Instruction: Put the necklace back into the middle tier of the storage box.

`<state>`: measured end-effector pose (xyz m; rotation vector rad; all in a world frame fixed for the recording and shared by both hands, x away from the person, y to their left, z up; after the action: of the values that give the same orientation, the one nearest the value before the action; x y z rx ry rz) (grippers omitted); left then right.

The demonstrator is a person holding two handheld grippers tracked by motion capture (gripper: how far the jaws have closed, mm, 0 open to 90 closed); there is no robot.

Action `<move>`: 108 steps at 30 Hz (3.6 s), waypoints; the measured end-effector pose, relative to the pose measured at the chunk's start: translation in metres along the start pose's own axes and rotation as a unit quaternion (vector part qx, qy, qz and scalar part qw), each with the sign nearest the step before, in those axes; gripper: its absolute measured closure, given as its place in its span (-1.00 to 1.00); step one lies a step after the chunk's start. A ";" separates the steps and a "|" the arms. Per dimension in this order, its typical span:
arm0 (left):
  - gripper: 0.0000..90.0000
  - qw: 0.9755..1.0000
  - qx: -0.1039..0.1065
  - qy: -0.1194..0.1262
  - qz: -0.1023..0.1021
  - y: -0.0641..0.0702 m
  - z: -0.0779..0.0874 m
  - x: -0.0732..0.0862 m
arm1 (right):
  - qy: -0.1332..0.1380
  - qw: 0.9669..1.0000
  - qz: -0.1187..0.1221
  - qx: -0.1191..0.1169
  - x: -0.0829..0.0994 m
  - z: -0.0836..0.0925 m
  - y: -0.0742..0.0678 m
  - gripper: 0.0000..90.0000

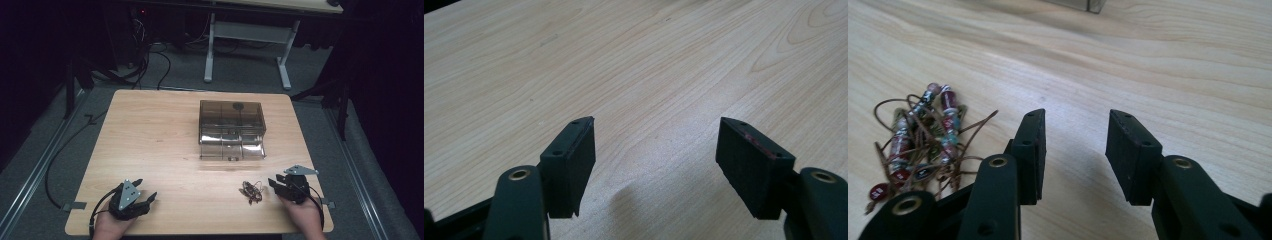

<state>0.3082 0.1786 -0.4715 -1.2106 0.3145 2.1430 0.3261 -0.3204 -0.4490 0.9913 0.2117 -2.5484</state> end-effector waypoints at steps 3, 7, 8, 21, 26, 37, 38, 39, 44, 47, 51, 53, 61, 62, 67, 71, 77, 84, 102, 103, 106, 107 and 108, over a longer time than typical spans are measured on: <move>-0.28 1.000 0.001 0.004 0.005 -0.001 0.001 0.000 | -0.020 1.000 0.003 -0.005 -0.004 0.001 -0.002 0.32; -0.29 1.000 0.001 0.006 0.002 0.000 0.001 0.000 | -0.037 0.999 0.007 -0.009 -0.008 0.001 -0.004 0.32; -0.29 1.000 0.001 0.006 0.002 0.000 0.001 0.000 | -0.041 0.999 0.007 -0.010 -0.009 0.001 -0.004 0.32; -0.30 1.000 0.005 0.001 -0.003 0.001 0.001 0.000 | -0.097 0.995 0.018 -0.030 -0.021 0.002 -0.007 0.31; -0.31 1.000 0.005 0.000 -0.006 0.002 0.001 0.000 | -0.118 0.992 0.030 -0.028 -0.024 -0.001 -0.010 0.31; -0.31 1.000 0.009 -0.004 -0.009 0.002 0.000 0.000 | -0.158 0.986 0.042 -0.033 -0.029 -0.005 -0.014 0.31; -0.31 1.000 0.009 -0.003 -0.010 0.002 0.000 0.000 | -0.161 0.985 0.044 -0.033 -0.030 -0.005 -0.014 0.31; -0.31 1.000 0.009 -0.003 -0.010 0.003 0.000 0.000 | -0.165 0.985 0.046 -0.033 -0.030 -0.005 -0.015 0.30; -0.31 1.000 0.010 -0.004 -0.011 0.002 0.001 0.001 | -0.186 0.980 0.050 -0.039 -0.034 -0.006 -0.017 0.30; -0.32 1.000 0.013 -0.005 -0.010 0.002 0.000 0.001 | -0.199 0.977 0.055 -0.042 -0.036 -0.006 -0.018 0.29; -0.32 1.000 0.014 -0.007 -0.011 0.002 0.000 0.001 | -0.216 0.973 0.063 -0.046 -0.040 -0.003 -0.020 0.28; -0.32 1.000 0.014 -0.008 -0.012 0.002 0.000 0.000 | -0.220 0.972 0.063 -0.050 -0.042 -0.002 -0.022 0.27; -0.32 1.000 0.016 -0.012 -0.010 0.002 -0.001 0.000 | -0.238 0.967 0.073 -0.060 -0.048 0.005 -0.030 0.19; -0.32 1.000 0.017 -0.012 -0.009 0.002 -0.001 0.000 | -0.240 0.966 0.075 -0.060 -0.049 0.006 -0.030 0.17; -0.32 1.000 0.017 -0.014 -0.012 0.002 -0.002 0.000 | -0.242 0.964 0.078 -0.070 -0.051 0.005 -0.034 0.00; -0.32 1.000 0.016 -0.010 -0.011 0.002 -0.001 0.000 | -0.247 0.962 0.087 -0.075 -0.052 0.001 -0.040 -0.11; -0.33 1.000 0.018 -0.011 -0.013 0.002 -0.001 0.000 | -0.256 0.958 0.108 -0.075 -0.050 -0.007 -0.051 -0.22; -0.33 0.999 0.027 -0.010 -0.018 0.003 -0.001 0.000 | -0.259 0.955 0.121 -0.080 -0.050 -0.017 -0.059 -0.26; -0.33 0.999 0.032 -0.012 -0.019 0.003 -0.001 0.000 | -0.288 0.941 0.163 -0.079 -0.055 -0.030 -0.079 0.28; -0.33 0.999 0.032 -0.012 -0.019 0.003 -0.001 0.000 | -0.290 0.940 0.163 -0.079 -0.055 -0.031 -0.079 0.31; -0.32 0.999 0.032 -0.012 -0.019 0.003 -0.001 0.000 | -0.290 0.939 0.167 -0.077 -0.055 -0.032 -0.080 0.37; -0.32 0.999 0.032 -0.012 -0.019 0.003 -0.001 0.000 | -0.292 0.939 0.165 -0.078 -0.056 -0.032 -0.080 0.38; -0.32 0.999 0.032 -0.012 -0.019 0.003 -0.001 0.000 | -0.292 0.939 0.163 -0.077 -0.056 -0.032 -0.080 0.41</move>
<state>0.3070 0.1756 -0.4725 -1.1439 0.3443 2.0975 0.3502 -0.2212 -0.4352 0.1621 0.0656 -2.3459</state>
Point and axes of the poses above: each handheld gripper's, and its own axes: z roughly backward along the jaws, x roughly out of its underside, y roughly to its right, the point moved 2 cm from there along -z, roughly forward along the jaws, and after that the axes turned 3 degrees about z, right-handed, at the moved point
